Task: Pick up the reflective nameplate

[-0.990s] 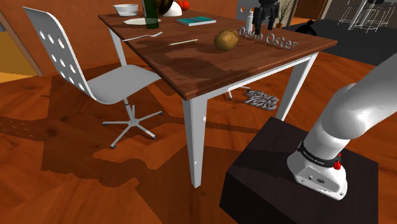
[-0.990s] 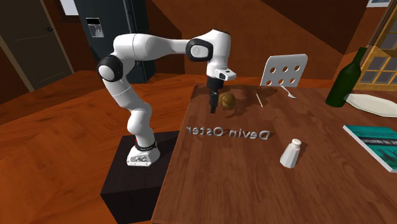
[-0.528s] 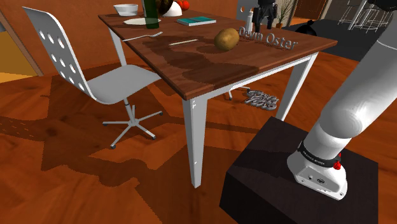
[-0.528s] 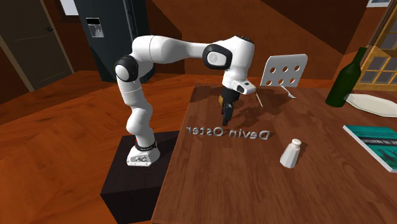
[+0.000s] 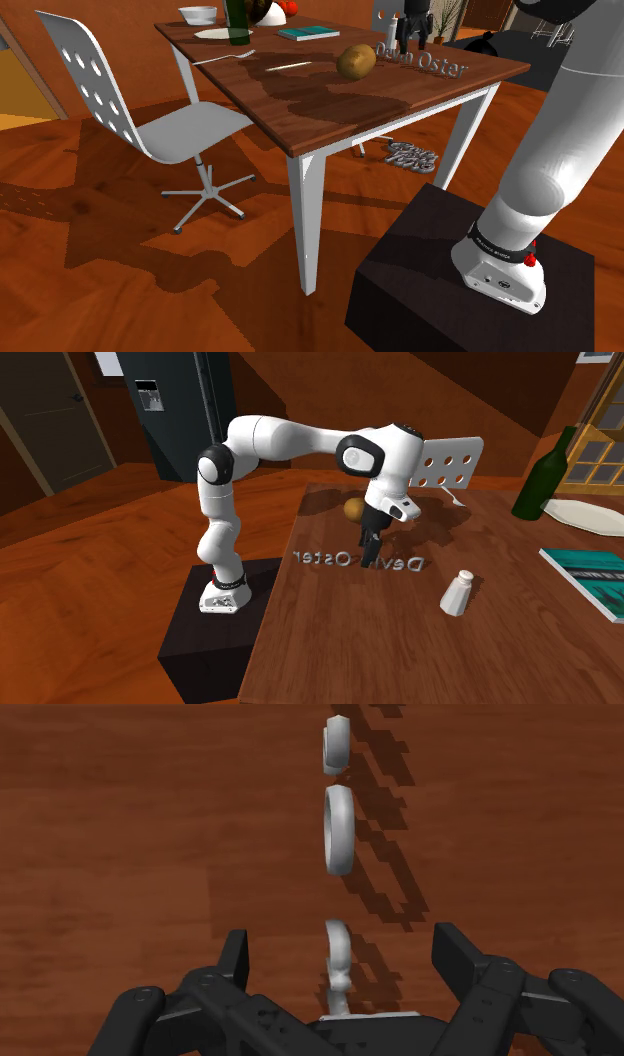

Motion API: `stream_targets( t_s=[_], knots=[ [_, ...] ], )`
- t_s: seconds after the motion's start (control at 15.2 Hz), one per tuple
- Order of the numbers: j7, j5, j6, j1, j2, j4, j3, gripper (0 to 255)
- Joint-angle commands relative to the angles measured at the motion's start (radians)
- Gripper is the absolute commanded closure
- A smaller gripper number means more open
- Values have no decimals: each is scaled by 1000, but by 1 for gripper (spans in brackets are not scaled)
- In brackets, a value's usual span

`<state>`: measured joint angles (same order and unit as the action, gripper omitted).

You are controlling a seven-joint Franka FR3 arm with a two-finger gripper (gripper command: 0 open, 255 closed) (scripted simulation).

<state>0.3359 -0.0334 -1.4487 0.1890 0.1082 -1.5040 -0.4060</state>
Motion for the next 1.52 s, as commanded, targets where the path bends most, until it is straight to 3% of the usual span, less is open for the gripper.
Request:
stream_targets(
  t_s=[0.0, 0.26, 0.33, 0.92, 1.45],
  knots=[
    [-3, -1, -28, -1, -5, -32, 1, 0],
    [-7, -4, -64, -3, -12, -75, 2, 0],
    [-8, -4, -64, -3, -13, -76, 2, 255],
    [-7, -4, -64, -3, -12, -75, 2, 255],
    [7, 6, 52, 4, 16, 67, -2, 255]
  ],
)
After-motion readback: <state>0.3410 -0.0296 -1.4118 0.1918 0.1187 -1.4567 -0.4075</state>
